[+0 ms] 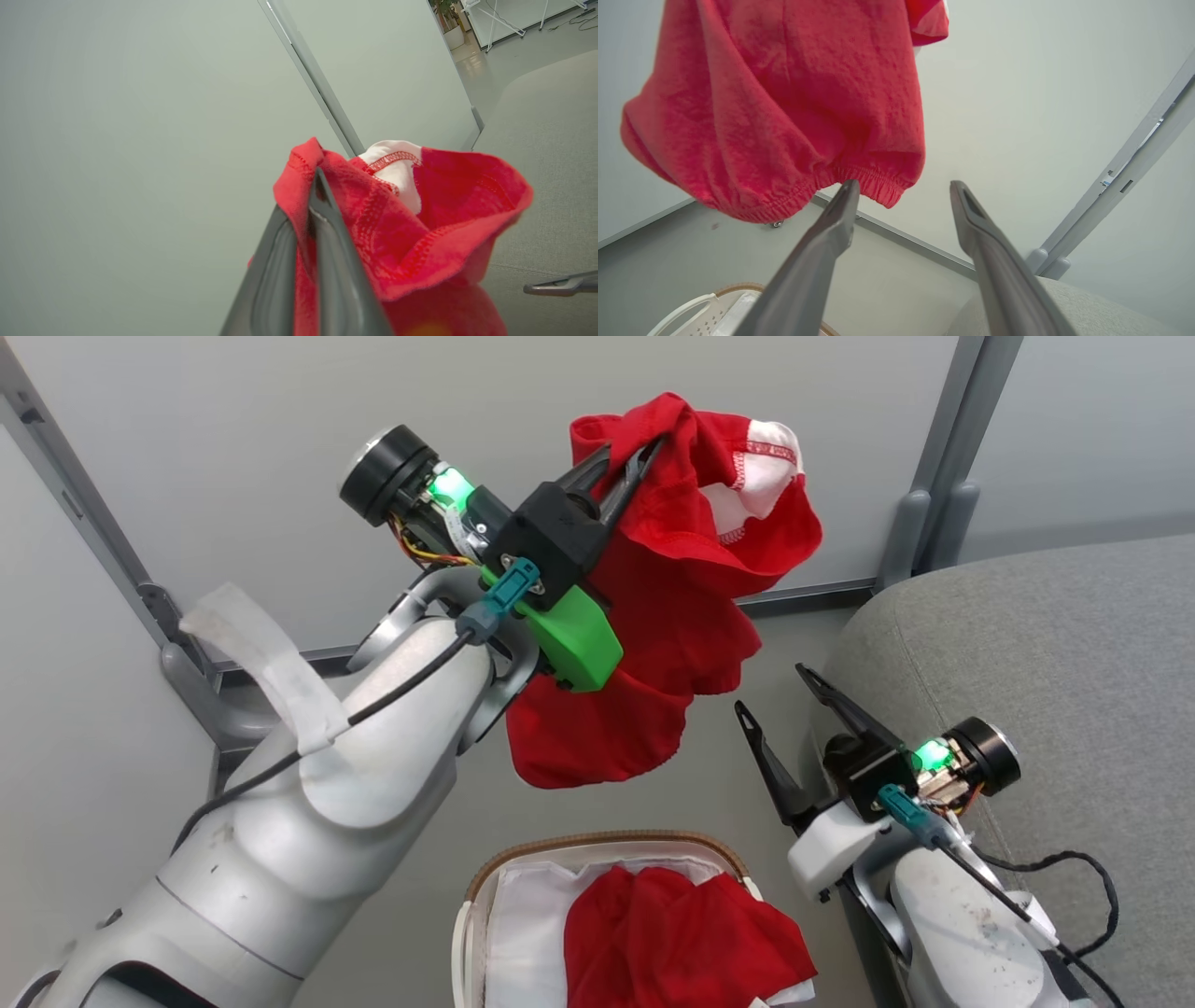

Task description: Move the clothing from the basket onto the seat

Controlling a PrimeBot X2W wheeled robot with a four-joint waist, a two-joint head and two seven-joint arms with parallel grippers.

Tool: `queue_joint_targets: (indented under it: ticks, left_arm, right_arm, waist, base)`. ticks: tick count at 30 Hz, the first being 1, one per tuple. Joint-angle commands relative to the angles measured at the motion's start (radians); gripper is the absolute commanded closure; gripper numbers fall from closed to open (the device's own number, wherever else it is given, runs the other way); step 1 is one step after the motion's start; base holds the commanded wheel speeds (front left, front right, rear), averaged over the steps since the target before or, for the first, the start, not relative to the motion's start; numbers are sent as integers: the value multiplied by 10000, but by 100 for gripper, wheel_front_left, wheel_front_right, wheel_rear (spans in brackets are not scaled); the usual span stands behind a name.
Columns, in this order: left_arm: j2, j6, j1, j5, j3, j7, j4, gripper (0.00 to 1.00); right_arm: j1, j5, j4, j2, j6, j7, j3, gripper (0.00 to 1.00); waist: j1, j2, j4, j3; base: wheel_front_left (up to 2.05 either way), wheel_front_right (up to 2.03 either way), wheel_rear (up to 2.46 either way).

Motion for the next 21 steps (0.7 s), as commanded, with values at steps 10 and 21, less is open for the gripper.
queue_joint_targets:
  ticks: [10,21]
  left_arm:
    - [-101,-72,213,-122,-384,60,-380,100]
    - [-36,-47,320,-271,-499,30,-471,100]
  right_arm:
    - [-1361,-413,983,-37,-6,-6,659,0]
    - [-1862,-643,456,-39,-6,-6,795,0]
  waist:
    - [1,0,134,2]
    - [1,0,165,-72]
  base:
    - [0,0,0]
    - [0,0,0]
